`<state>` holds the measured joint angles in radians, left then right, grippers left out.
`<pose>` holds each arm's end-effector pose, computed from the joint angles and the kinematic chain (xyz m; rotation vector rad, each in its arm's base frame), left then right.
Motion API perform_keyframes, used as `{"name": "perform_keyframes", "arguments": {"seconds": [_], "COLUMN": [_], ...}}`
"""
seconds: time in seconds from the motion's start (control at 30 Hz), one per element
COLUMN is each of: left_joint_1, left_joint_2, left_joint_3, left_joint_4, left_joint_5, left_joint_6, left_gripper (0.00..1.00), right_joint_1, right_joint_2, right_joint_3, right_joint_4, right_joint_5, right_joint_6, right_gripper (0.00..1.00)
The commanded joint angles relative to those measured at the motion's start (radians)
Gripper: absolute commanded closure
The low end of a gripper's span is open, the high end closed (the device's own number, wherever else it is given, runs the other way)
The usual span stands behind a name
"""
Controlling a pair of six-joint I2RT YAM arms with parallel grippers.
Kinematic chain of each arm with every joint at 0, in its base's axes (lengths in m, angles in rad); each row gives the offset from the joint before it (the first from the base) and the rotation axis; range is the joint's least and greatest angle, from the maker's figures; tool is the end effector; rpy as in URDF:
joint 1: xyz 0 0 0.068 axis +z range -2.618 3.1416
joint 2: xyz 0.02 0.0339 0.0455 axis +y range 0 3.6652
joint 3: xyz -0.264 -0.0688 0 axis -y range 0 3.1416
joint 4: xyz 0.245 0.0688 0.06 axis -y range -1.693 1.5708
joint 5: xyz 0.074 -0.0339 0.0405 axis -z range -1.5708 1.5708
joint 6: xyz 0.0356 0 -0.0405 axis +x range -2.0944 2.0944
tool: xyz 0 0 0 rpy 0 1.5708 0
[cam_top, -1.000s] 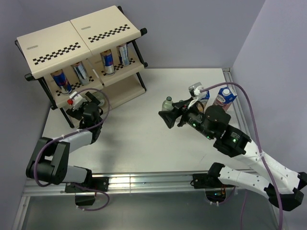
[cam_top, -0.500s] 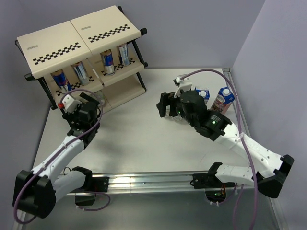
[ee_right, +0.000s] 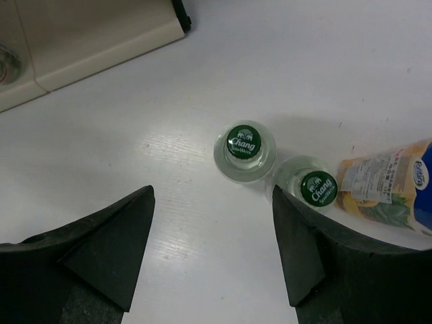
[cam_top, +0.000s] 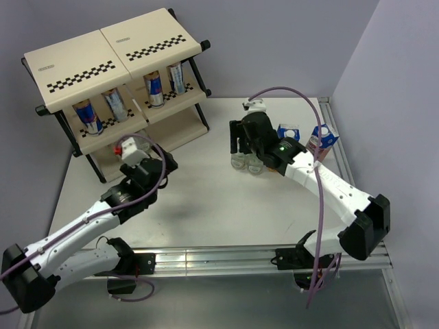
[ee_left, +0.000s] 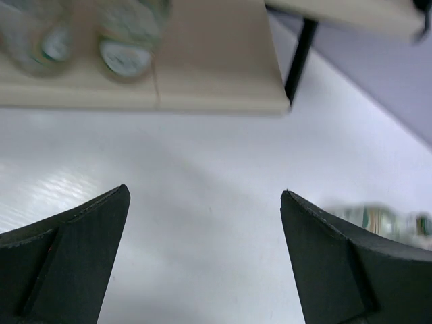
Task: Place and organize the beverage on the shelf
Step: Place the drink on the shelf, then pick up the drink from the center of the board.
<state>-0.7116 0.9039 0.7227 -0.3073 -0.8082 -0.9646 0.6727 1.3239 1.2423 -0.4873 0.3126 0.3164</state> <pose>0.1649 -0.1082 0.2895 -0.7058 1.7770 -0.2976 0.2379 0.1755 0.3512 -0.1949 2.1105 0.2559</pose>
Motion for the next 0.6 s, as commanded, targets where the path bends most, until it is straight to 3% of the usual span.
{"name": "perform_keyframes", "arguments": {"seconds": [0.0, 0.43, 0.53, 0.57], "left_joint_1": [-0.09, -0.295, -0.313, -0.318], "left_joint_2": [0.056, 0.211, 0.24, 0.245], "left_joint_3": [0.058, 0.044, 0.053, 0.055], "left_joint_4": [-0.066, 0.139, 0.132, 0.129], "left_joint_5": [-0.002, 0.096, 0.084, 0.073], "left_joint_6": [-0.026, 0.11, 0.11, 0.109], "left_gripper": [0.01, 0.01, 0.0, 0.01], "right_joint_1": [-0.013, -0.07, -0.071, -0.071], "right_joint_2": [0.056, 0.281, 0.299, 0.299], "right_joint_3": [0.071, 0.16, 0.151, 0.148], "right_joint_4": [0.015, 0.006, 0.013, 0.022], "right_joint_5": [0.02, 0.08, 0.063, 0.054], "right_joint_6": [-0.01, -0.011, -0.007, -0.005], "right_gripper": [0.23, 0.3, 0.37, 0.43]}}
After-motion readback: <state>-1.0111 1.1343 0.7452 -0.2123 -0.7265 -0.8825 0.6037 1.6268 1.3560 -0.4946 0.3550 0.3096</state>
